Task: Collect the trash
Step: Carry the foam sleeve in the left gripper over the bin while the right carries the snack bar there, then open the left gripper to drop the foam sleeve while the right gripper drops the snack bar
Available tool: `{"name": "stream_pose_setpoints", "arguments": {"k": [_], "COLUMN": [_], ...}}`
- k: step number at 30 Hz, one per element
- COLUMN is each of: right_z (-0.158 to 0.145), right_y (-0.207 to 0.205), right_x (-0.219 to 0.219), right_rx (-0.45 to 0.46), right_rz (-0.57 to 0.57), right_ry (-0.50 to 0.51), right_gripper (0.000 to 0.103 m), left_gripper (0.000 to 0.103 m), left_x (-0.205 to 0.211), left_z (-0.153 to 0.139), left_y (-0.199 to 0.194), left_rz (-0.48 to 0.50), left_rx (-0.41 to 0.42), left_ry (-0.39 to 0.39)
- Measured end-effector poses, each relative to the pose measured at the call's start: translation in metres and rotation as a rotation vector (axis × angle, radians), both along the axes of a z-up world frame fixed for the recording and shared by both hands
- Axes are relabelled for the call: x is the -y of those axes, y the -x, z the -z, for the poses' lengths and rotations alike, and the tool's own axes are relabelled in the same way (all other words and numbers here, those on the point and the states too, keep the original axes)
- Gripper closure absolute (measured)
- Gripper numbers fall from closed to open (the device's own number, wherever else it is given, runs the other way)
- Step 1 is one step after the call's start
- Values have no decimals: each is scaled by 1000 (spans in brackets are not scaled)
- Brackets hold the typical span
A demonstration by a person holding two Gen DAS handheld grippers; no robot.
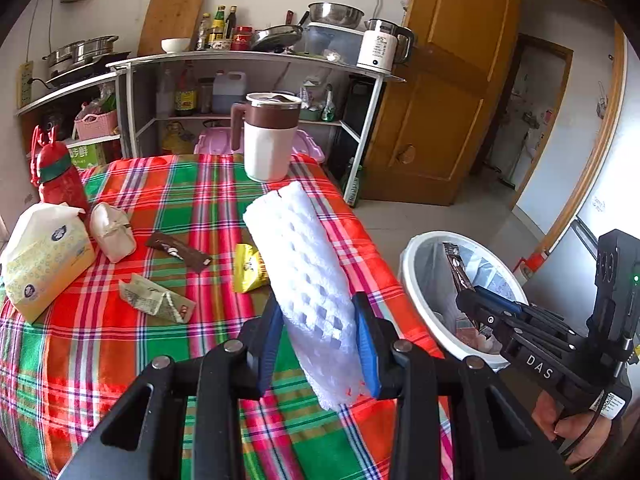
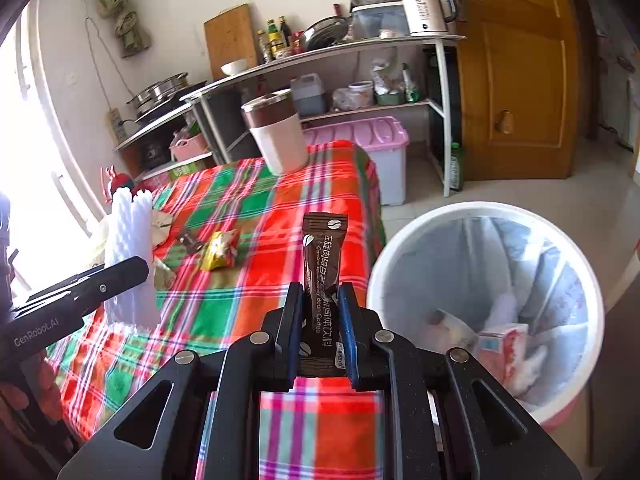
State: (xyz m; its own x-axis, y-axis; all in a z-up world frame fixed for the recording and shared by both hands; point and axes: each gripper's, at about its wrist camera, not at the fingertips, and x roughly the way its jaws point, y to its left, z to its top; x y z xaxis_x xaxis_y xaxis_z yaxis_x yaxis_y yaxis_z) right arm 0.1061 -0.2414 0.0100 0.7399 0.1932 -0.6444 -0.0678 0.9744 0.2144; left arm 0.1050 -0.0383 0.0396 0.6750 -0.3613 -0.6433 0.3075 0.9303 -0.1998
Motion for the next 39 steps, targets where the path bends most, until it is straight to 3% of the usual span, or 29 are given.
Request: {"name": "stream_pose_setpoints", "arguments": {"k": [16, 31, 36, 39], "right_z": [7, 35, 39, 39], "right_y": [21, 13, 12, 11], "right_x": [103, 139, 143, 143], "right_rx": [-50, -137, -149, -152], "right_rz": [199, 270, 279, 288], "right_ry": [30, 46, 34, 43], "right_gripper": [84, 84, 82, 70], "left_gripper": [67, 66, 62, 45], "left_x": [115, 169, 175, 177], "left_z": [12, 43, 45, 45], "left_y": [-9, -16, -15, -14], "left_rz": [228, 308, 326, 321], "left_rx": [-45, -125, -135, -135], "left_ry": [-2, -62, -72, -75]}}
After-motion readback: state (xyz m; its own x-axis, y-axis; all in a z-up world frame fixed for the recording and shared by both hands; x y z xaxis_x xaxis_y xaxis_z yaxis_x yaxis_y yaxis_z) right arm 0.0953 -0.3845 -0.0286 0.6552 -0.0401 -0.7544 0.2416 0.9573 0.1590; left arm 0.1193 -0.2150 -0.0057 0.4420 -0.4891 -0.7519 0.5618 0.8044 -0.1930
